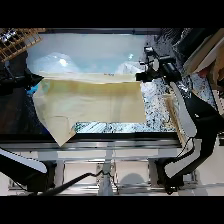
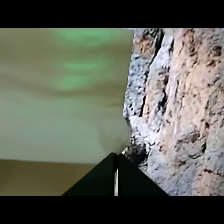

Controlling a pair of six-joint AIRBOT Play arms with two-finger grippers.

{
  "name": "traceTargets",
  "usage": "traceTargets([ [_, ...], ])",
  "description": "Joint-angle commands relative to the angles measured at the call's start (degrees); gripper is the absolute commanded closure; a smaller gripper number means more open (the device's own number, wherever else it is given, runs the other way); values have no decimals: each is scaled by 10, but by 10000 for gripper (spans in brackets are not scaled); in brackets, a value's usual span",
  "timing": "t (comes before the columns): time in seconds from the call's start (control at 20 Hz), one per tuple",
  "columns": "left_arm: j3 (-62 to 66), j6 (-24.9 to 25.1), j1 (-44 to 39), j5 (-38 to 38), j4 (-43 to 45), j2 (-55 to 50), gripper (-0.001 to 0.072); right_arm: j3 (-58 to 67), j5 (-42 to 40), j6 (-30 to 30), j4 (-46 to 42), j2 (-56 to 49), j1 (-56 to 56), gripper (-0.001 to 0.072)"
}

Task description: Fold the clothes and pants, and hang the long-sleeved shirts on hangers.

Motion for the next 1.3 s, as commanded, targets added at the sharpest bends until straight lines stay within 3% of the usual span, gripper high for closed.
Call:
traceTargets([
  [0.0, 0, -52, 9, -29, 100, -1, 703, 0, 37, -20, 65, -5, -2, 702],
  [0.15, 0, -52, 5, -23, 101, -1, 652, 0, 45, -23, 86, -8, -2, 691],
  [0.2, 0, -52, 5, -23, 101, -1, 468, 0, 47, -23, 97, -8, -2, 598],
  [0.25, 0, -52, 7, -30, 101, 0, 328, 0, 55, -24, 101, -7, -4, 402],
  [0.3, 0, -52, 13, -47, 102, 3, 325, 0, 68, -29, 99, -6, -10, 299],
  [0.4, 0, -54, 31, -88, 130, 24, 350, -1, 102, -42, 112, 3, -39, 311],
  [0.5, -2, -89, 49, -123, 247, 66, 351, -24, 155, -77, 162, 24, -87, 311],
  [0.65, -86, -117, 64, -133, 428, 167, 351, -197, 145, -144, 250, 118, -173, 306],
  [0.75, -209, -97, 71, -115, 435, 240, 341, -341, 141, -214, 306, 189, -229, 198],
  [0.8, -271, -88, 72, -94, 435, 270, 340, -402, 141, -254, 339, 216, -255, 190],
  [0.9, -372, -81, 72, -48, 426, 320, 185, -475, 144, -315, 388, 233, -292, 190],
  [1.25, -448, -43, 71, -28, 377, 355, 181, -499, 122, -383, 437, 184, -307, 230],
])
